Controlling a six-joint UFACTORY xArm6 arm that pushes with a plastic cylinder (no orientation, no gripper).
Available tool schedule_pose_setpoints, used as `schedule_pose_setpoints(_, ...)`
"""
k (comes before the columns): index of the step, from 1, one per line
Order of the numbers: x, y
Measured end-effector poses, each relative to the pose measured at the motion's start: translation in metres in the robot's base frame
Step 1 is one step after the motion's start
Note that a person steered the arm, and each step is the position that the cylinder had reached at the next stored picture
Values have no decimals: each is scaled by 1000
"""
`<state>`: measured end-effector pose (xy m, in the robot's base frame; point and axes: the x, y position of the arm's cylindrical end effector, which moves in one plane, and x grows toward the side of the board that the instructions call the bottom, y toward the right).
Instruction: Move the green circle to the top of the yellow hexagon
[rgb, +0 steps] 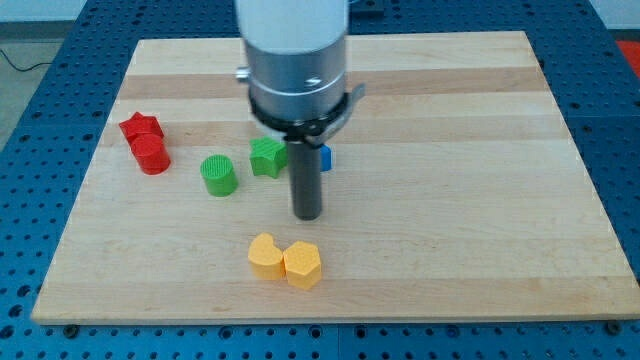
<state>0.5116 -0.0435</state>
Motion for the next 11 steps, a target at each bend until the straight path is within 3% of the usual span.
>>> schedule_pose_setpoints(3,3,-164)
schedule_pose_setpoints(5,-23,-198)
schedule_pose_setpoints(7,-55,-166)
schedule_pose_setpoints(8,-63,-115)
schedule_pose_setpoints(10,-21,1)
schedule_pose_setpoints(11,-18,4)
